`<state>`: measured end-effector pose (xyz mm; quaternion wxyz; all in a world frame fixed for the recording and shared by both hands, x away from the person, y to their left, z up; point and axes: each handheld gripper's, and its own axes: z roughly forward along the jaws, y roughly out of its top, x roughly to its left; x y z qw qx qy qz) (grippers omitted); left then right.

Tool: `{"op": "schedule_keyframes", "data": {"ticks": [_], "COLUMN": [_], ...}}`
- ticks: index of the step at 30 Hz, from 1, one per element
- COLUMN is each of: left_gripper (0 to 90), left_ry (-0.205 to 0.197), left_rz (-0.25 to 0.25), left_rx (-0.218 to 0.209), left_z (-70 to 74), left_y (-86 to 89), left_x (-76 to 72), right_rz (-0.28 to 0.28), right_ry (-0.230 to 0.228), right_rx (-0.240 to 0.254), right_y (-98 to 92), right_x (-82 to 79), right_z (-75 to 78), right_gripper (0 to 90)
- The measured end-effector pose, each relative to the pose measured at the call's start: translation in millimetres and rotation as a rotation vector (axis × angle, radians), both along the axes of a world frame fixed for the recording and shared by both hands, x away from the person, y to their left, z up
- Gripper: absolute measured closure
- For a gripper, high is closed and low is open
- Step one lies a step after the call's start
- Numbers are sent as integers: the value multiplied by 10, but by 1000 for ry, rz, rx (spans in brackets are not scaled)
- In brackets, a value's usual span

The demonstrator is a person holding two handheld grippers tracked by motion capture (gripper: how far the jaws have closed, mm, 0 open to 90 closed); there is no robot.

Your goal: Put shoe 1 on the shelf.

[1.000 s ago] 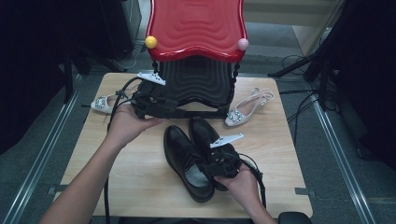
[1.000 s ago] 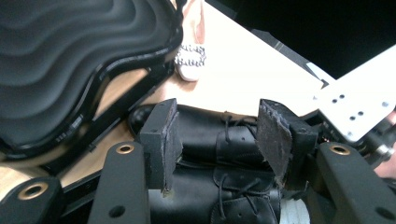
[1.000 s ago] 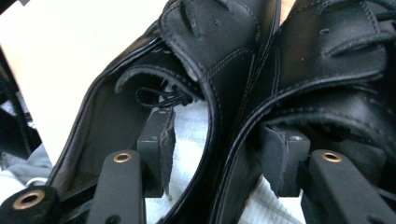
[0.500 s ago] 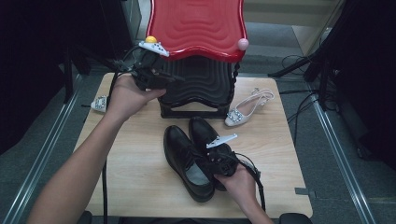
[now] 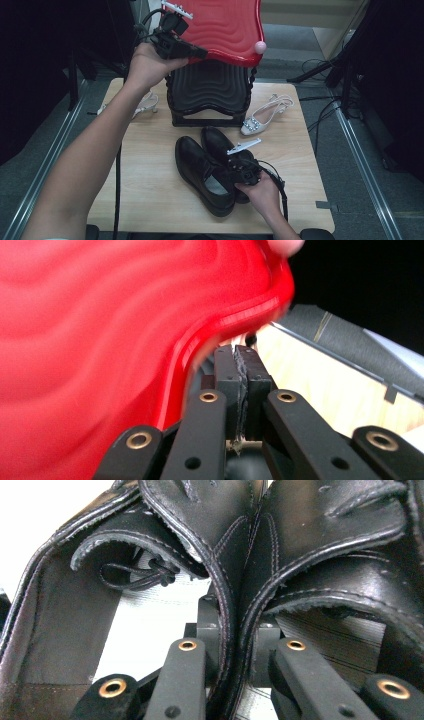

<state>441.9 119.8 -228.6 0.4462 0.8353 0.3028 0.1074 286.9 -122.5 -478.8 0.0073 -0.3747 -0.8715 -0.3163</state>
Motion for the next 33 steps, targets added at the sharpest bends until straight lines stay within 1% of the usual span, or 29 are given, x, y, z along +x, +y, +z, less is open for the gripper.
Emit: {"op": "schedule_keyframes", "data": {"ticks": [1, 2, 4, 5, 8, 9, 10, 12, 14, 16, 17, 18, 21, 23, 26, 29, 33], "left_gripper": [893, 892, 893, 892, 892, 891, 892, 885, 885, 886, 887, 887, 887, 886, 887, 887, 884], "left_ry": [1, -4, 2, 9, 7, 7, 13, 33, 37, 43, 45, 48, 48, 47, 49, 48, 54], "left_rz": [4, 5, 5, 7, 12, 17, 12, 15, 23, 29, 26, 28, 25, 28, 29, 23, 15], "left_rx": [2, 8, 16, 16, 35, 39, 34, 12, 23, 26, 29, 23, 29, 38, 39, 40, 28], "left_z": [24, 43, 63, 68, 69, 67, 61, 45, 28, 10, 6, 1, -4, -9, -15, -17, -23], "left_y": [-11, -24, -58, -78, -142, -154, -158, -155, -156, -165, -165, -170, -179, -181, -179, -179, -174], "left_x": [31, 63, 127, 155, 230, 253, 285, 342, 383, 412, 424, 432, 452, 463, 478, 484, 498], "right_rz": [-2, 3, 6, 10, 22, 26, 28, 26, 27, 24, 19, 19, 11, 8, -13, -27, -59], "right_ry": [13, 15, 30, 34, 38, 32, 26, 12, 9, 7, 7, -1, -18, -27, -45, -82, -109], "right_rx": [11, 22, 47, 58, 85, 92, 97, 116, 137, 157, 163, 171, 181, 189, 208, 216, 255], "right_y": [-14, -31, -62, -76, -105, -113, -123, -150, -190, -233, -252, -270, -317, -348, -379, -395, -389], "right_x": [7, 16, 24, 25, 10, 1, -10, -25, -36, -42, -49, -49, -49, -19, 46, 113, 273], "right_z": [14, 27, 60, 77, 143, 170, 200, 261, 324, 385, 419, 449, 553, 628, 756, 912, 1058], "right_gripper": [818, 819, 821, 822, 822, 822, 821, 821, 821, 820, 820, 820, 820, 819, 818, 818, 818]}}
